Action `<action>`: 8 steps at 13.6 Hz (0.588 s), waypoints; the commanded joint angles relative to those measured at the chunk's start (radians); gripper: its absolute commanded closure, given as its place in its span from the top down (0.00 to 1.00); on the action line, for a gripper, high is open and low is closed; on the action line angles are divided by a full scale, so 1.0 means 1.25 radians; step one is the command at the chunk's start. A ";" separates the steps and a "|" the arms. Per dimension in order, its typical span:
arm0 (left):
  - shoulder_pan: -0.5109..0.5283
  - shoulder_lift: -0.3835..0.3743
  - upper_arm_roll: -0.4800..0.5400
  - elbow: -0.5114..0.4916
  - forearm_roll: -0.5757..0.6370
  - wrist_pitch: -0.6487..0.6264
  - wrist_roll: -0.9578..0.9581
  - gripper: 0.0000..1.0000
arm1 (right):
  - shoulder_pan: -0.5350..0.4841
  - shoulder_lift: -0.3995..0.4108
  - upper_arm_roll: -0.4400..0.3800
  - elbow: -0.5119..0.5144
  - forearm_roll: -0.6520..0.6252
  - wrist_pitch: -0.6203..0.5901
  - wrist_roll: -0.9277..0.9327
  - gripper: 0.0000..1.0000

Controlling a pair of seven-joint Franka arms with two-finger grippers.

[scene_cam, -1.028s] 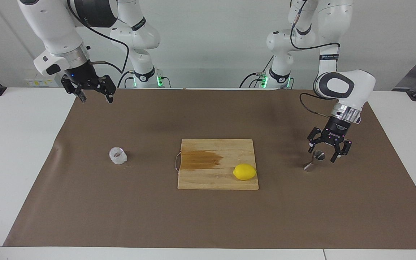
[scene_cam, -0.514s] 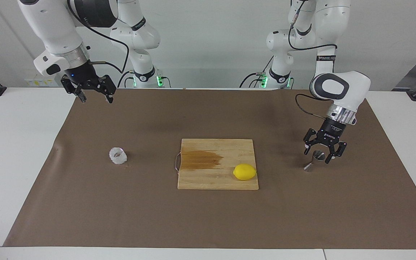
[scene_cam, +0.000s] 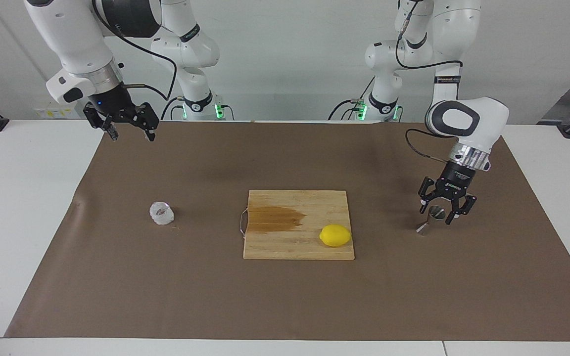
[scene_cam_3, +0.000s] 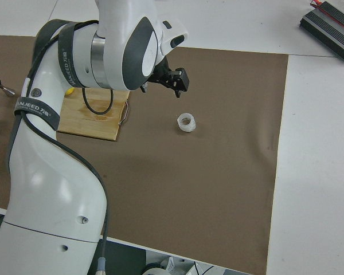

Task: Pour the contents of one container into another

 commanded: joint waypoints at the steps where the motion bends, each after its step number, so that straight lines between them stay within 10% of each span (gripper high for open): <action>1: 0.003 0.003 0.000 0.000 -0.021 0.003 0.025 0.81 | -0.009 -0.002 0.004 0.007 -0.002 -0.016 -0.016 1.00; 8: 0.004 -0.003 0.001 -0.011 -0.021 -0.013 0.025 0.81 | -0.009 -0.002 0.004 0.007 -0.002 -0.015 -0.016 1.00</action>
